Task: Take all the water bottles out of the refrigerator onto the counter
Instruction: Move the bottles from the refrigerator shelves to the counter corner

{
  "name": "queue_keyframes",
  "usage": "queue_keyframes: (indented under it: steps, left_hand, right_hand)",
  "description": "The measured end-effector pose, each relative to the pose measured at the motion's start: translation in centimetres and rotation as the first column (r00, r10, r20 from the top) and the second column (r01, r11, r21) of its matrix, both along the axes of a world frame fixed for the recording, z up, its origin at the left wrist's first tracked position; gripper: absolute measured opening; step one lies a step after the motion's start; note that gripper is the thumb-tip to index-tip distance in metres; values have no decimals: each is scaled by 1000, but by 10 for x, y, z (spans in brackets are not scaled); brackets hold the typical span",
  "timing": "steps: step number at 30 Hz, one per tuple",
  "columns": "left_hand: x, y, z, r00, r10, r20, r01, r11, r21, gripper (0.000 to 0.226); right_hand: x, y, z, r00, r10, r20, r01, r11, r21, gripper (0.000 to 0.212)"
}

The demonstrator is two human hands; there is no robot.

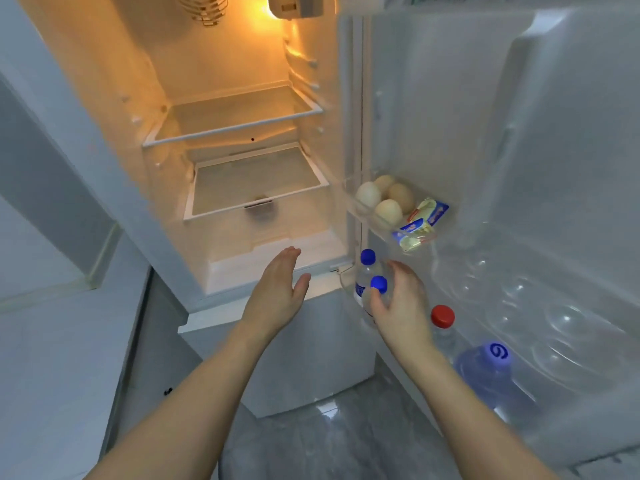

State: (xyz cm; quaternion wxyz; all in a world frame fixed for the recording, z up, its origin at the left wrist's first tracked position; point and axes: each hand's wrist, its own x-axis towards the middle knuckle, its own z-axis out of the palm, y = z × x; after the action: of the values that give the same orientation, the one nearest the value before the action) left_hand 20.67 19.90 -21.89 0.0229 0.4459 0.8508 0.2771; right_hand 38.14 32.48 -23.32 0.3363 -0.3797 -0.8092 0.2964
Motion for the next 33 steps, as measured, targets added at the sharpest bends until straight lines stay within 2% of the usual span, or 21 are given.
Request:
queue_keyframes:
  steps: [4, 9, 12, 17, 21, 24, 27, 33]
  left_hand:
    - [3, 32, 4, 997, -67, 27, 68, 997, -24, 49]
    - [1, 69, 9, 987, -143, 71, 152, 978, -140, 47]
    - [-1, 86, 11, 977, -190, 94, 206, 957, -205, 47]
    - [2, 109, 14, 963, -237, 131, 264, 929, -258, 49]
    - [4, 123, 14, 953, -258, 157, 292, 920, -260, 47]
    - [6, 129, 12, 947, -275, 164, 315, 891, -326, 45]
    - [8, 133, 8, 950, -254, 184, 306, 876, -371, 42]
    - [13, 138, -1, 963, -209, 168, 258, 895, -364, 35]
  right_hand:
    - [-3, 3, -12, 1000, -26, 5, 27, 992, -123, 47]
    - [-13, 2, -29, 995, -39, -94, 14, 968, -249, 20]
    - [-16, 2, -36, 990, -32, -140, -10, 956, -293, 20]
    - [-20, 6, -40, 983, -86, -161, 31, 949, -314, 11]
    - [-24, 6, -42, 981, -124, -152, 71, 946, -315, 14]
    - [-24, 6, -45, 981, -147, -127, 98, 939, -329, 19]
    - [-23, 5, -45, 979, -166, -117, 115, 927, -357, 22]
    - [-24, 3, -49, 972, -206, -117, 152, 922, -356, 21]
